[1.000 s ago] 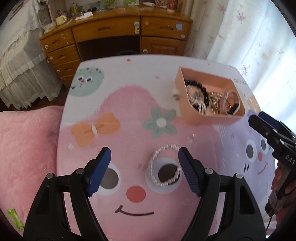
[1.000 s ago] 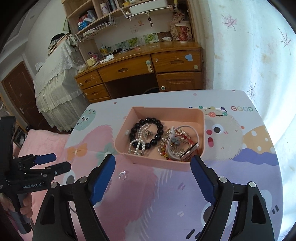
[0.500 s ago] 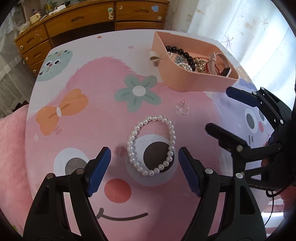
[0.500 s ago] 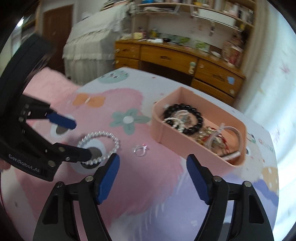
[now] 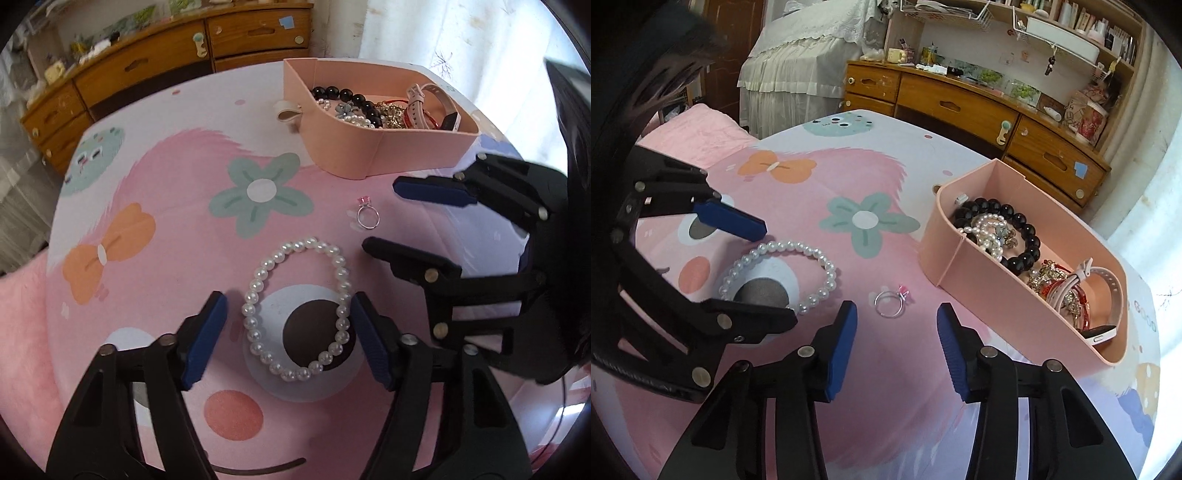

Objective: Organize jewelry
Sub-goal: 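Grasp the pearl bracelet with the left gripper while the right grasps the pink-stone ring, then carry the pearl bracelet and ring into the pink tray and release them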

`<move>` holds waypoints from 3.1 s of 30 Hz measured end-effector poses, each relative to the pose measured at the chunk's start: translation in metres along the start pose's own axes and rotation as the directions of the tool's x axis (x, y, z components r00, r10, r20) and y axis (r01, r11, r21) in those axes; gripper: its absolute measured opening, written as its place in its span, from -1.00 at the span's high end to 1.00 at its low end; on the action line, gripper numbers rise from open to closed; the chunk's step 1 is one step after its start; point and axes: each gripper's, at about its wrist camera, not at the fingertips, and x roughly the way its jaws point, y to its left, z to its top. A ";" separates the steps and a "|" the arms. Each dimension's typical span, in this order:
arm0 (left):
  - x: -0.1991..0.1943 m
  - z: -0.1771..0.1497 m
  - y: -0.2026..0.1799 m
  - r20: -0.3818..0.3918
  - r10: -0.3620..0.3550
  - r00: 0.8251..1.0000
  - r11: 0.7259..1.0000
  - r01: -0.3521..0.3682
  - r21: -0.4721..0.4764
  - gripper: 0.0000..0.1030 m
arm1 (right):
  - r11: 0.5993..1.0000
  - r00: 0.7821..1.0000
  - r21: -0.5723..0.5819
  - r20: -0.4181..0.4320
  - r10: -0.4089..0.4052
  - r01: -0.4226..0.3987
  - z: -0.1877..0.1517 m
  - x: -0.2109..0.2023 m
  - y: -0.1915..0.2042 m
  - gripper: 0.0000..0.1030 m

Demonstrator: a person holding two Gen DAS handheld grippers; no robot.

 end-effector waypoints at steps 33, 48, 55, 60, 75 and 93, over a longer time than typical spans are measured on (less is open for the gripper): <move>-0.020 -0.010 0.031 0.043 -0.065 0.997 0.992 0.069 -0.107 1.00 | 0.985 0.999 0.169 -0.029 0.032 -0.027 0.024 0.005 0.008 0.70; -0.014 -0.014 0.048 -0.016 -0.003 1.000 0.987 0.001 -0.162 1.00 | 0.980 1.000 0.198 -0.006 -0.005 0.006 0.015 -0.034 0.005 0.70; -0.020 -0.013 0.055 -0.019 0.004 1.000 0.979 -0.008 -0.202 1.00 | 0.977 1.000 0.212 -0.003 -0.015 0.015 0.005 -0.047 0.001 0.70; -0.021 -0.013 0.060 -0.034 0.020 0.999 0.974 -0.027 -0.226 0.95 | 0.976 1.000 0.215 0.001 -0.015 0.014 0.003 -0.051 0.000 0.70; -0.028 -0.016 0.071 -0.031 0.085 0.996 0.948 -0.090 -0.304 0.17 | 0.972 1.000 0.233 0.008 -0.023 0.021 -0.007 -0.073 -0.010 0.69; -0.021 -0.020 0.071 -0.020 0.120 0.993 0.953 -0.121 -0.277 0.90 | 0.967 0.999 0.252 0.046 0.010 -0.021 -0.008 -0.093 -0.026 0.70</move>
